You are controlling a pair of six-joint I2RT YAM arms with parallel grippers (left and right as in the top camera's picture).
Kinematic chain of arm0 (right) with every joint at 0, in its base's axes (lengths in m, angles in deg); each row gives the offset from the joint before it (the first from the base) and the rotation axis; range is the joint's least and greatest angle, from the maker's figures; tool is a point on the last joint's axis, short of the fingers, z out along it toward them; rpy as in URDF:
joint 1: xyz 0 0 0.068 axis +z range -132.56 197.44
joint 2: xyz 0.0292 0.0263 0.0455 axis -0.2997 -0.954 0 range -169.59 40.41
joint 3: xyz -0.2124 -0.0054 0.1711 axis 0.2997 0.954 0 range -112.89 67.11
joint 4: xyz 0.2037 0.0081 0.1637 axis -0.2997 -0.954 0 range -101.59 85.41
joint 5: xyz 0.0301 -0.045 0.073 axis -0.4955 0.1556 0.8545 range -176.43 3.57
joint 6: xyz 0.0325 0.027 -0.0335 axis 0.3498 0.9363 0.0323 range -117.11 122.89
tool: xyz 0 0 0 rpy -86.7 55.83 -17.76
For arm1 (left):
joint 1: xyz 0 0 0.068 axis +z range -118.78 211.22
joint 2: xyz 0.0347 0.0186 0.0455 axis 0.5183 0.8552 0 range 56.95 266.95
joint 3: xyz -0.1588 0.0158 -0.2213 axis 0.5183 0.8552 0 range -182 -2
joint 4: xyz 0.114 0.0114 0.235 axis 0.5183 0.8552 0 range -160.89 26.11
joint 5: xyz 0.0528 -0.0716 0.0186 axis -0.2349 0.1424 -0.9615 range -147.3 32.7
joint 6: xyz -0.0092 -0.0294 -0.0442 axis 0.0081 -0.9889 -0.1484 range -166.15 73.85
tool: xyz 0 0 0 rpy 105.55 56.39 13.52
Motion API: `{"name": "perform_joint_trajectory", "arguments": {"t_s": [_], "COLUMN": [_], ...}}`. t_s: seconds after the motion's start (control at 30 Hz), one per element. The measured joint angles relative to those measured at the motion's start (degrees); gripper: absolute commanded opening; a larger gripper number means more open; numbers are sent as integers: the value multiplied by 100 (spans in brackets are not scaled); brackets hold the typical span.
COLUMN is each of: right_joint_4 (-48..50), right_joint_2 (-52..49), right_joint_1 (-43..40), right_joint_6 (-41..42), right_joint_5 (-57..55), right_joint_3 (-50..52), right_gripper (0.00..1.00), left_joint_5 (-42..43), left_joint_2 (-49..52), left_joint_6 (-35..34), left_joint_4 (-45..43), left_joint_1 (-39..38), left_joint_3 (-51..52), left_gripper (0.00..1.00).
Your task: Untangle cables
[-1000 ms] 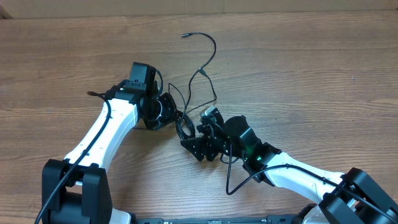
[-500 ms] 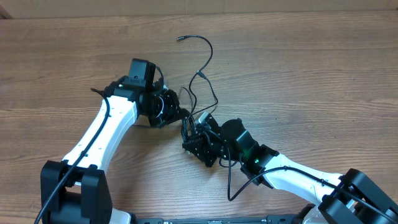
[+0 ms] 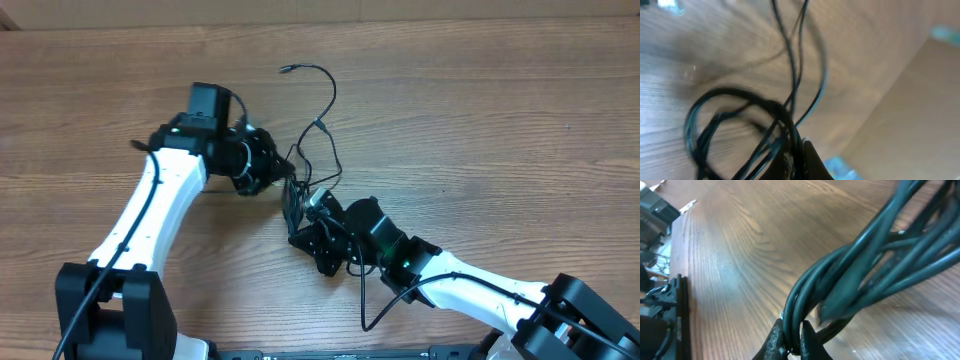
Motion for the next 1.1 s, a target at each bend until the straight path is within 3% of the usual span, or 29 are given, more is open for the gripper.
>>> {"name": "perform_joint_trajectory", "arguments": {"t_s": [0.27,0.53,0.73,1.1], "right_joint_4": [-214,-603,-811,-1123], "right_joint_2": [-2,-2,133,710], "right_joint_1": [170,-225,-1624,-4188], "right_joint_6": [612,1587,2011,3086], "right_joint_5": [-138,-304,212,1029], "right_joint_3": [2,2,2,2], "right_gripper": [4,4,4,4], "left_joint_5": [98,94,72,225], "left_joint_2": [-2,-2,-2,-2], "left_joint_6": [-1272,-1281,-409,2564], "left_joint_4": [-518,39,256,1189], "left_joint_1": [1038,1639,1926,1832], "left_joint_3": [-192,-195,-195,-199], "left_gripper": [4,4,4,4]}}
